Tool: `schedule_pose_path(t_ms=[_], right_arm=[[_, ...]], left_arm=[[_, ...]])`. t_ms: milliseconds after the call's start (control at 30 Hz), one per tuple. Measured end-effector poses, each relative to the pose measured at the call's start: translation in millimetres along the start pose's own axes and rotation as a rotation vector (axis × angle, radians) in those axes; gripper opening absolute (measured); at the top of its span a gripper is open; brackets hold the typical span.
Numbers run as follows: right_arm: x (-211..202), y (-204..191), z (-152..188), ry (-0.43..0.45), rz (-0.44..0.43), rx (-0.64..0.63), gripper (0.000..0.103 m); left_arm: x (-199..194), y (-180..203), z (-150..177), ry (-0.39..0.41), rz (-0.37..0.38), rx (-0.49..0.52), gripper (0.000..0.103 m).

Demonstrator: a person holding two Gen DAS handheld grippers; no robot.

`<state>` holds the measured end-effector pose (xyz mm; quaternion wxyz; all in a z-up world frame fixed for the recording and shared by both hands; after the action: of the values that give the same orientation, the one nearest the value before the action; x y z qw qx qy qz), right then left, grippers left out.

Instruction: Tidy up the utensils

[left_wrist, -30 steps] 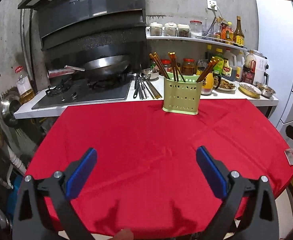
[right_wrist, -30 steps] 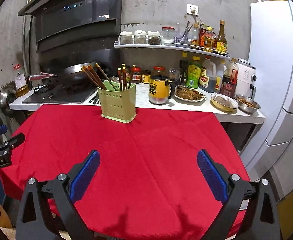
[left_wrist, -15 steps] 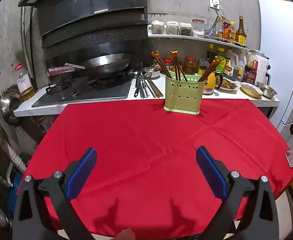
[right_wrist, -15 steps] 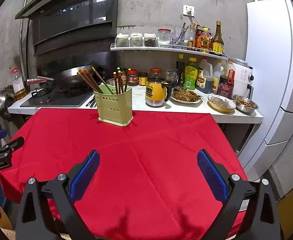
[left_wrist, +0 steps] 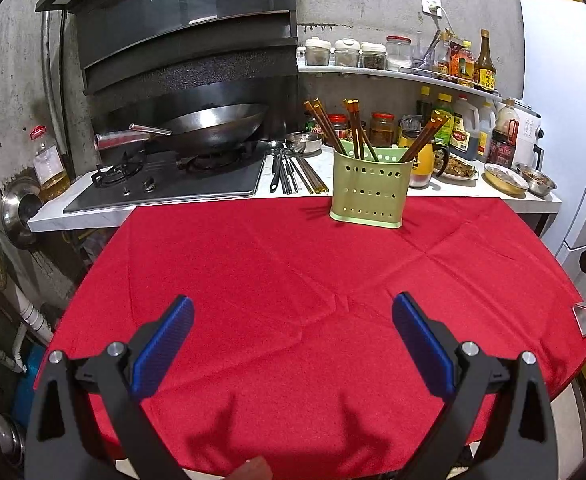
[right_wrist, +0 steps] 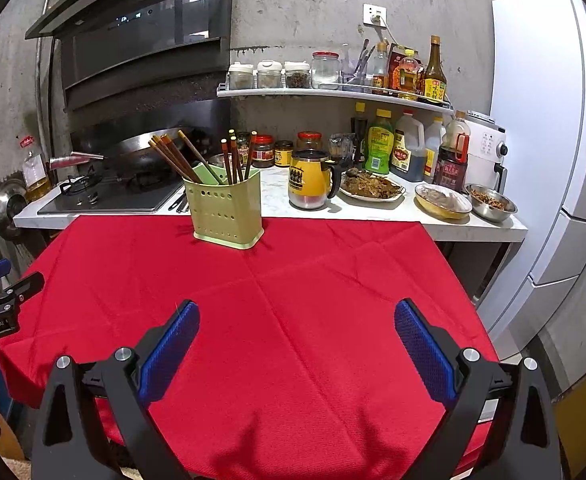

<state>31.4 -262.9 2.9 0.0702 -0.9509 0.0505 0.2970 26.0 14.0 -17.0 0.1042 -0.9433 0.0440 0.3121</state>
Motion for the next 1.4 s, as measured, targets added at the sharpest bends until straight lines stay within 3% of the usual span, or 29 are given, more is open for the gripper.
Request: schedule_pose_path(t_ms=[1400], right_arm=[[3.3, 7.3, 8.0, -0.012, 0.000, 0.007, 0.097]], left_arm=[[6.7, -2.7, 2.7, -0.013, -0.001, 0.004, 0.097]])
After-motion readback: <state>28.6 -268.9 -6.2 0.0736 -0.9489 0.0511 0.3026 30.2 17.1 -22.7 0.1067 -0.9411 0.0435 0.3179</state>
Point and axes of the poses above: each gripper's, at about its wrist camera, not at the fingertips, and x roughly the way its jaws point, y to its right, z to its underside, the point moved 5 cm from there along x, roughly the way its jaws point, and after that the axes turned 8 degrees about x, right-handed, at the moved point
